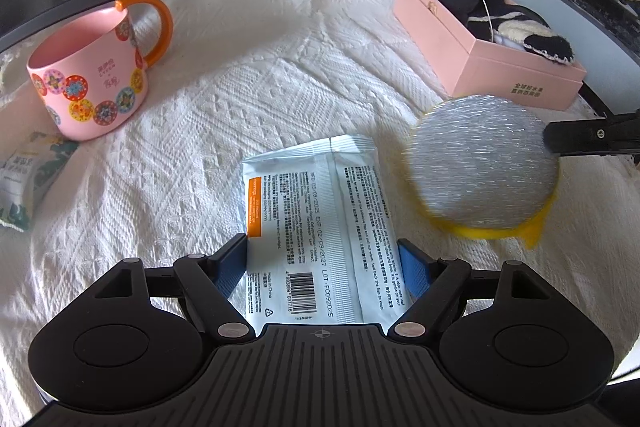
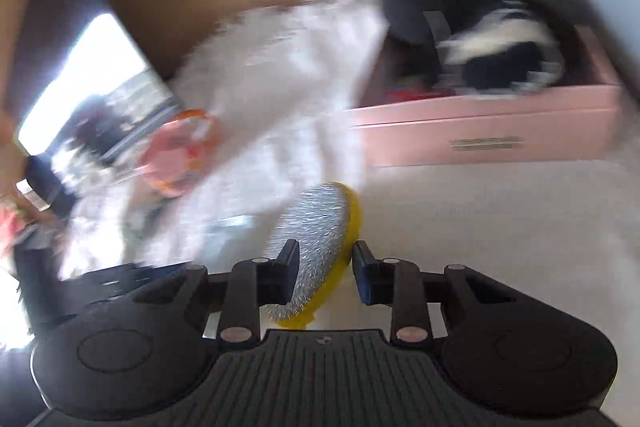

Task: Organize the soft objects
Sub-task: 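Carry the wipe packet and glitter pad over the pink box with both grippers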

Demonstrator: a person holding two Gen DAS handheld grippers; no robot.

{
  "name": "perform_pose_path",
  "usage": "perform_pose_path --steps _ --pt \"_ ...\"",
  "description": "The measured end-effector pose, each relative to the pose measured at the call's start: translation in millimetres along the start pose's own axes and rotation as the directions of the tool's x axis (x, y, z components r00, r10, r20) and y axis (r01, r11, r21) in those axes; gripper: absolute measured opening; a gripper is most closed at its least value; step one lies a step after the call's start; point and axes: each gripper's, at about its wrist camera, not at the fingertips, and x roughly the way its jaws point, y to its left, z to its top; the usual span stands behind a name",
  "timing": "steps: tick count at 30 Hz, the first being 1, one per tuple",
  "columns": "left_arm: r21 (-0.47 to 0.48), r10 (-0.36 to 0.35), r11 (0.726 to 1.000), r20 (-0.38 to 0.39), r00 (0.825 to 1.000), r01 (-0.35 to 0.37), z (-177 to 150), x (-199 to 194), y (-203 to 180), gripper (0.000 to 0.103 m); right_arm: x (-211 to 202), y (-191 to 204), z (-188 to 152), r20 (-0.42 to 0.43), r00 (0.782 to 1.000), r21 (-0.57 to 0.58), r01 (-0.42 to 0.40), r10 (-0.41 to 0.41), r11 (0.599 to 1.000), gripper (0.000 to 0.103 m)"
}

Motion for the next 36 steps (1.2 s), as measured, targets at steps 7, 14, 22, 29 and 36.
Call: perform_pose_path --steps 7,14,22,29,36 --pt "0.0 -0.003 1.0 0.004 1.0 0.003 -0.9 -1.8 -0.5 0.083 47.8 38.5 4.6 -0.071 0.997 -0.056 0.006 -0.01 0.998 0.026" --pt "-0.032 -0.022 0.999 0.01 1.0 0.022 -3.3 -7.4 1.5 0.083 29.8 47.1 5.2 -0.056 0.994 -0.119 0.084 -0.091 0.989 0.015" --pt "0.013 -0.072 0.997 -0.027 0.997 0.072 10.6 -8.6 -10.9 0.083 -38.5 22.3 2.7 0.065 0.954 -0.138 0.299 -0.292 0.944 0.015" --pt "0.102 -0.186 0.979 0.072 0.98 0.178 91.8 -29.3 -48.6 0.083 -91.1 1.6 -14.8 0.157 0.92 -0.062 0.373 -0.36 0.926 0.015" --pt "0.174 -0.291 0.951 0.237 0.927 0.254 202.8 -9.6 -114.5 0.084 -112.0 -11.2 -22.4 0.2 0.904 0.001 0.385 -0.377 0.923 0.015"
